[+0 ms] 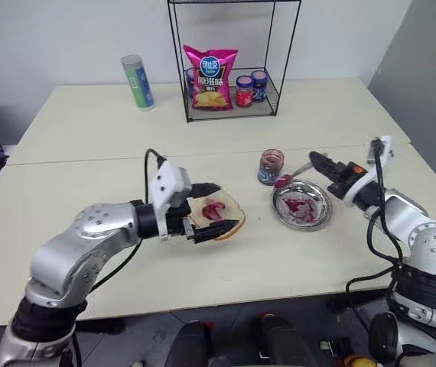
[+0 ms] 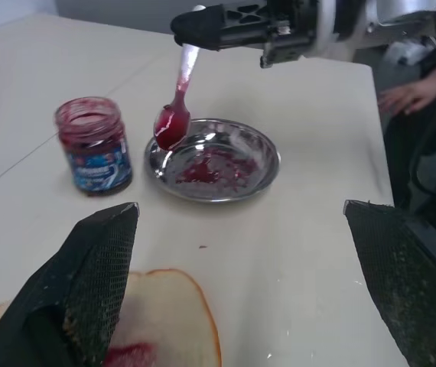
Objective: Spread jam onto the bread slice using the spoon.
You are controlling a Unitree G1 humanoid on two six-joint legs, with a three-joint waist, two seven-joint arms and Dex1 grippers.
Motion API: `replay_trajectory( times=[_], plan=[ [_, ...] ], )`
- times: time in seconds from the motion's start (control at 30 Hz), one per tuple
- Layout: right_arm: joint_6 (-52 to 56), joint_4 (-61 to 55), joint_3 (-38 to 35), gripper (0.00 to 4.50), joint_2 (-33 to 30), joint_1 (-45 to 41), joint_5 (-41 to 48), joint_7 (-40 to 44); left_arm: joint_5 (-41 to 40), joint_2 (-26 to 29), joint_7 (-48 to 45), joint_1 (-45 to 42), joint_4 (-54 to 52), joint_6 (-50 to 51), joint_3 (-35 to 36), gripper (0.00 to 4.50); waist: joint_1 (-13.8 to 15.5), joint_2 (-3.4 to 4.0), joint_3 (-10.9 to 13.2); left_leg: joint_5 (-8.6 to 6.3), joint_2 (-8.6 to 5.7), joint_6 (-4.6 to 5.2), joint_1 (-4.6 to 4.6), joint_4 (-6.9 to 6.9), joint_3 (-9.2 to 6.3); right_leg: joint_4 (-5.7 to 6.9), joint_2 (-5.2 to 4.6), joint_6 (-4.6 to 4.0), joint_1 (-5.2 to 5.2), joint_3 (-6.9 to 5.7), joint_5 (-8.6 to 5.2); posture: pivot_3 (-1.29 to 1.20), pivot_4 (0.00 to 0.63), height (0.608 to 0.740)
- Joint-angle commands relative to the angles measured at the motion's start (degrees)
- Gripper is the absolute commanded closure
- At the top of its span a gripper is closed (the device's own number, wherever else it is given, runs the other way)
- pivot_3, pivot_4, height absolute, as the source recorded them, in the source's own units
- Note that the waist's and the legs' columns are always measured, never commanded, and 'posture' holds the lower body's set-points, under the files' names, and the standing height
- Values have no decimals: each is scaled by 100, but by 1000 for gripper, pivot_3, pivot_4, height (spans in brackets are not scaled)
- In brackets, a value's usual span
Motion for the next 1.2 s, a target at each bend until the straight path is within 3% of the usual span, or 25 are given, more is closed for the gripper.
replay_trajectory(
  times=[0.03, 0.33, 0.7, 0.8, 1.2],
  plan=[
    [-564, -146, 55, 4472, -85, 266, -397, 60, 466, -188, -392, -371, 337, -510, -495, 0, -8, 0, 0, 0, 2, 0, -1, -1, 1, 0, 3, 0, -1, 1, 0, 0, 150, 740],
    [-1290, 424, -55, 4472, 20, 666, -639, 374, 970, -687, -793, -977, 1070, -963, -908, 0, 11, 2, 1, 0, 7, 1, -1, 2, -2, 5, 14, 0, 0, 1, 0, 0, 150, 740],
    [-1171, 877, -254, 4472, -404, 869, -391, 824, 1112, -770, -966, -971, 1154, -1019, -850, 0, 7, 3, 2, 0, 7, 1, 1, 3, 0, 7, 12, 1, 0, 5, 1, 0, 150, 740],
    [-1208, 1052, -264, 3956, -480, 809, -427, 904, 1129, -776, -976, -968, 1165, -1025, -841, 0, 10, 3, 2, 0, 6, 1, 1, 3, -1, 7, 13, 1, 1, 4, 1, 0, 150, 740],
    [-1438, 1572, -380, 1181, -696, 449, -565, 887, 1141, -714, -956, -875, 1097, -956, -681, 0, 10, 4, 2, 0, 6, 1, 0, 4, 0, 7, 13, 2, 1, 5, 1, 0, 150, 740]
  ],
)
